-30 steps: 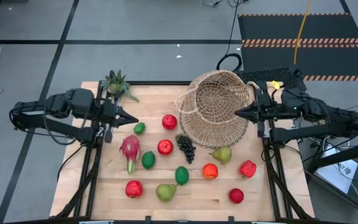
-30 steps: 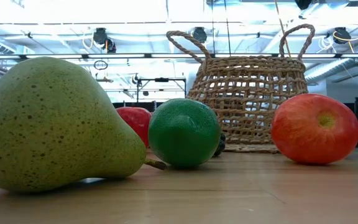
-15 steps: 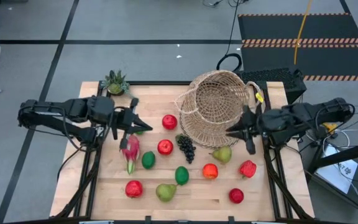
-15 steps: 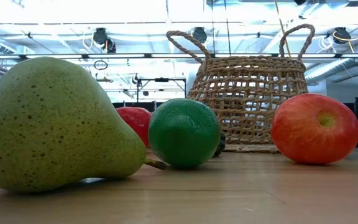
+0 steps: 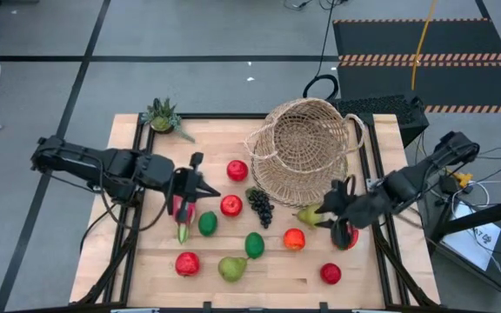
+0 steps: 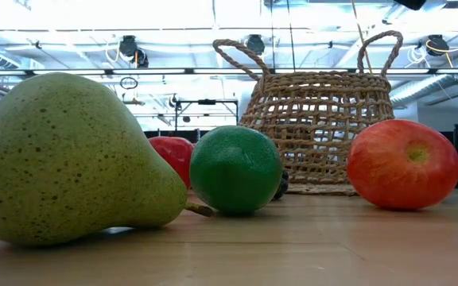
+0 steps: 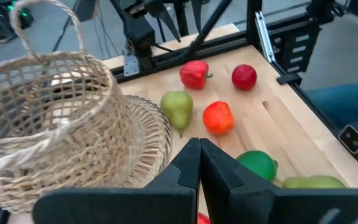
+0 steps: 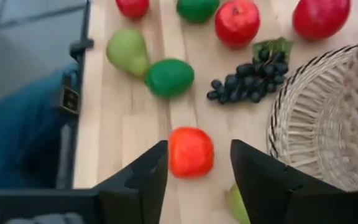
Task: Build produce basket
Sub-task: Put the red apple into the brown basket
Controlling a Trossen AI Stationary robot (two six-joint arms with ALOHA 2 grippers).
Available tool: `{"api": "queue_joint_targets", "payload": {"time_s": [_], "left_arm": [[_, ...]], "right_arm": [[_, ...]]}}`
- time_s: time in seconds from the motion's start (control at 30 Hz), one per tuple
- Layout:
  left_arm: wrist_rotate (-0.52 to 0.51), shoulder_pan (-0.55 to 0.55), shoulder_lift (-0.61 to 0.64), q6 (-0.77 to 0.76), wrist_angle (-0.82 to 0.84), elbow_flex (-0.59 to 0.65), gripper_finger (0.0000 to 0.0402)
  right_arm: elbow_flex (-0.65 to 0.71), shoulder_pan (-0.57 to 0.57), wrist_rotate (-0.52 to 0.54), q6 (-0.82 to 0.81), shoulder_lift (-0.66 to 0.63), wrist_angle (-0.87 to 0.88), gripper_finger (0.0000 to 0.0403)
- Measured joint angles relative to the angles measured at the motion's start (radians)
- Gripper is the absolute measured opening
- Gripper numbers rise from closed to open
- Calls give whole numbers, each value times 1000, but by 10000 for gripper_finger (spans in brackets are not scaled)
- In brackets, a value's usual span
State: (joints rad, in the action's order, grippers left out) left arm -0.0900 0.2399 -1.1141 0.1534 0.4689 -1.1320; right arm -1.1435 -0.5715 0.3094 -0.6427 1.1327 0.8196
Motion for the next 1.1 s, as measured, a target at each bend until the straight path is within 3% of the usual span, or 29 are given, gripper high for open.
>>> {"api": "queue_joint_targets", "payload": {"time_s": [0.23, 0.4, 0.6, 1.1], "left_arm": [[-39, 46, -48, -82, 27, 0, 10], [-121, 106, -119, -161, 24, 0, 10], [-148, 153, -187, -167, -24, 0, 10], [-197, 149, -203, -213, -143, 1, 10]], "right_arm": [[0, -28, 31, 154, 143, -6, 210], [0, -27, 23, 245, 225, -8, 237], [0, -26, 1, 403, 296, -15, 266], [33, -26, 8, 1021, 420, -98, 360]]}}
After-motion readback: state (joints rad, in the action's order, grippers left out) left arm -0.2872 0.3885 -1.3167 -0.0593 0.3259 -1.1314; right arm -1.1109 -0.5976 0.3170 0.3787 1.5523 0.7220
